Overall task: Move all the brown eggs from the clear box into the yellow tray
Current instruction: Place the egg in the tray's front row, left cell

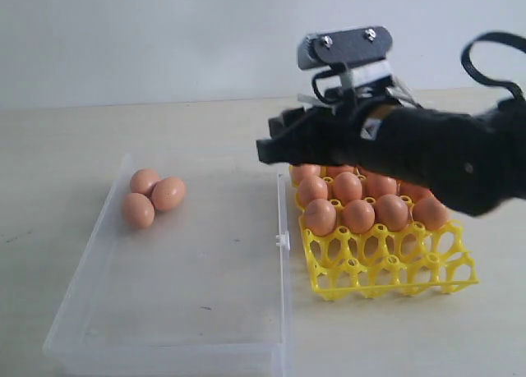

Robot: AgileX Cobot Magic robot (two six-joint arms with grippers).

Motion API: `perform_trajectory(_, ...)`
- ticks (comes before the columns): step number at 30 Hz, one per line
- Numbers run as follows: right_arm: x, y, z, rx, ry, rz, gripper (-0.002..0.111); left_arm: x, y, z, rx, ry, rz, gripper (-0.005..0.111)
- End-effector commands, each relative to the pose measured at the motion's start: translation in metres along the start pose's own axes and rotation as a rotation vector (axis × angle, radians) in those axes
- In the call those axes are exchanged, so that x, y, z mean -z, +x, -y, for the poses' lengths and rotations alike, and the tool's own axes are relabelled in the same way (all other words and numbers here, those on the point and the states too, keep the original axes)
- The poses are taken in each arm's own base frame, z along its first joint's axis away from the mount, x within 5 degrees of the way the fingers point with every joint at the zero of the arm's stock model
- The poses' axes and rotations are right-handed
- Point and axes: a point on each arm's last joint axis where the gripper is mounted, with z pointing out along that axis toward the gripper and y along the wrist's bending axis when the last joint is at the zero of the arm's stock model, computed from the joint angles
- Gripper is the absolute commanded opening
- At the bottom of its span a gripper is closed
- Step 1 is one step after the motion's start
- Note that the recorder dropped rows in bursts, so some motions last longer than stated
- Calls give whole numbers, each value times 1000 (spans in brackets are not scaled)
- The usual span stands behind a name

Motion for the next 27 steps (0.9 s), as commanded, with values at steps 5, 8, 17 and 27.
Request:
perform_trajectory(5,28,58,17,-50,86,-100,0,1,-3,1,3,10,22,0)
perform_trajectory(8,31,66,19,-92,101,-120,0,1,-3,1,3,10,22,0)
perform_trajectory(17,30,75,21,-229,123,-128,0,1,-3,1,3,10,22,0)
perform_trajectory(27,19,88,20,-326,128,-156,1,1,-3,1,3,10,22,0)
